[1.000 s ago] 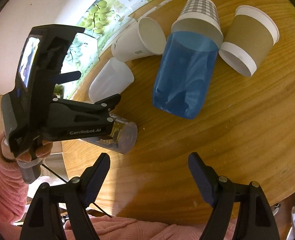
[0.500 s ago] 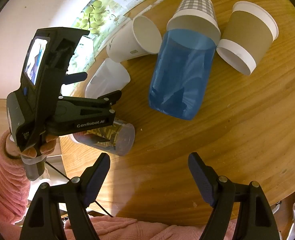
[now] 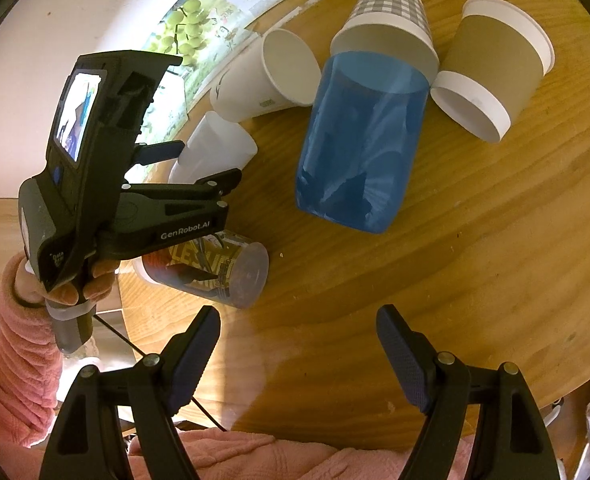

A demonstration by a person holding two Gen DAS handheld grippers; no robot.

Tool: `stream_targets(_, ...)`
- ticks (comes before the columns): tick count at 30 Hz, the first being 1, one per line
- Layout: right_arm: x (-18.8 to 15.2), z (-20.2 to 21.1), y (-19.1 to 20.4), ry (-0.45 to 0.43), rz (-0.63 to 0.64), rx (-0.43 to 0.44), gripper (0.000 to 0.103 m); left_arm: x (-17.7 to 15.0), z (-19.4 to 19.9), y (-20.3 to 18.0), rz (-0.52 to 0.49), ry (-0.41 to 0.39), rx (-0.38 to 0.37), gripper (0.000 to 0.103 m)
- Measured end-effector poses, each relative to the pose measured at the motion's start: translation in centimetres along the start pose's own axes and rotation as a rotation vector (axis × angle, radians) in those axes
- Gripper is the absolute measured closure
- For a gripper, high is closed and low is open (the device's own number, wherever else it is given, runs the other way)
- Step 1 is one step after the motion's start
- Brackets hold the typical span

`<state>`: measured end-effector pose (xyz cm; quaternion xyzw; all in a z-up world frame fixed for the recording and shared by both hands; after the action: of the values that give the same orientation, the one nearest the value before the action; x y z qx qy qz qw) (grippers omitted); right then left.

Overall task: Flip cup upright
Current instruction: 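Close the right gripper on the translucent cup's rim and lift it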

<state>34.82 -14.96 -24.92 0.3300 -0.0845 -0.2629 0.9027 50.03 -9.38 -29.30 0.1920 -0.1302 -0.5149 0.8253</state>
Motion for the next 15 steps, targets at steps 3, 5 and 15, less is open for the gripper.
stream_targets(3,-0.11,-0.09,0.07,0.002,0.003,0.001,0.021,0.03,0.6,-0.52,-0.002,-0.003,0.006,0.026)
stream_targets(5,-0.23,-0.07,0.04,0.003,0.002,0.001,0.021,0.15,0.58,-0.51,0.001,-0.004,0.009,0.026)
stream_targets(15,-0.22,0.08,0.07,0.003,-0.002,-0.004,0.021,0.37,0.8,-0.3,0.015,0.005,-0.005,0.027)
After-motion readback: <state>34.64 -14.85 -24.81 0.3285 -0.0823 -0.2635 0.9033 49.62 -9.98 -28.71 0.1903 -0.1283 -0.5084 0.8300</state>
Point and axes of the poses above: each gripper's, at about its wrist camera, not at the fingertips, and z roughly against the way its jaws point, y to its left, x to its top, the point moved 7 cm from there along -z, roughly the way its jaws point, and after that the axes turned 10 degrees about x, right-handed, at the moved point
